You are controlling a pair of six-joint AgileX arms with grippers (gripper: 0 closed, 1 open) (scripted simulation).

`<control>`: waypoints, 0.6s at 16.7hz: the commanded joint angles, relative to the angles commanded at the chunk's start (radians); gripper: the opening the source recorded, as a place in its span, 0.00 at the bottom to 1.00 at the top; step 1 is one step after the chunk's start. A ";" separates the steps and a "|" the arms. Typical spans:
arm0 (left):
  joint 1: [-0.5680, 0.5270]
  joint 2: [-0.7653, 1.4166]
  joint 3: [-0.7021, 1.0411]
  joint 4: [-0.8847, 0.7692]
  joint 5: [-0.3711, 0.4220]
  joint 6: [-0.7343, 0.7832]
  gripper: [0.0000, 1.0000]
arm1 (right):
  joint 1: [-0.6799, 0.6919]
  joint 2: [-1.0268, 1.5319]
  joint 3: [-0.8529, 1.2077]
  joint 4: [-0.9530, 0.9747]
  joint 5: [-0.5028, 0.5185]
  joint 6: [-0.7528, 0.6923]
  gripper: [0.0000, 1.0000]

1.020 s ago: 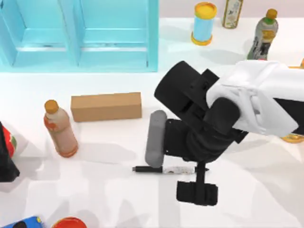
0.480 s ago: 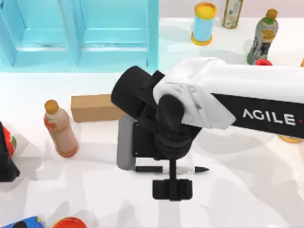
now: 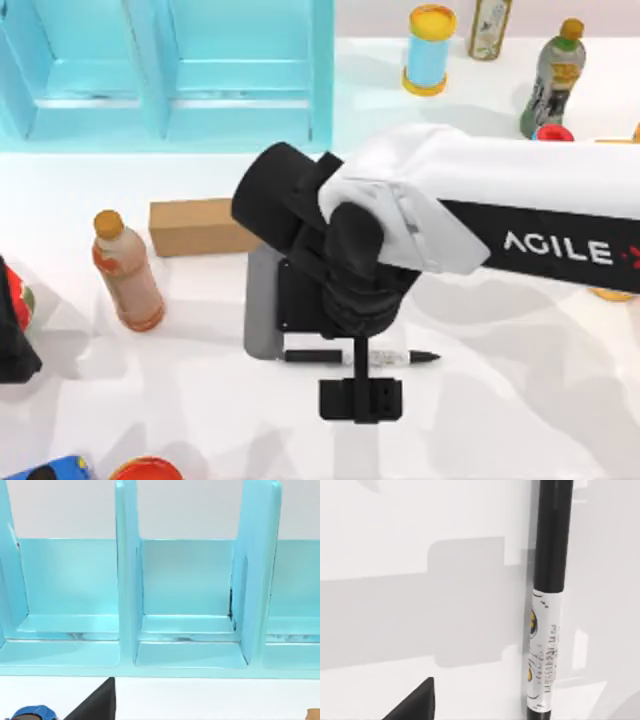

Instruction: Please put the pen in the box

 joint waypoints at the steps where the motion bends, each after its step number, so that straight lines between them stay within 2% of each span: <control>1: 0.000 0.000 0.000 0.000 0.000 0.000 1.00 | -0.003 0.015 -0.009 0.023 0.000 -0.004 1.00; 7: 0.000 0.000 0.000 0.000 0.000 0.000 1.00 | -0.035 0.160 -0.093 0.267 -0.003 -0.035 1.00; 10: 0.000 0.000 0.000 0.000 0.000 0.000 1.00 | -0.041 0.188 -0.107 0.304 -0.004 -0.041 1.00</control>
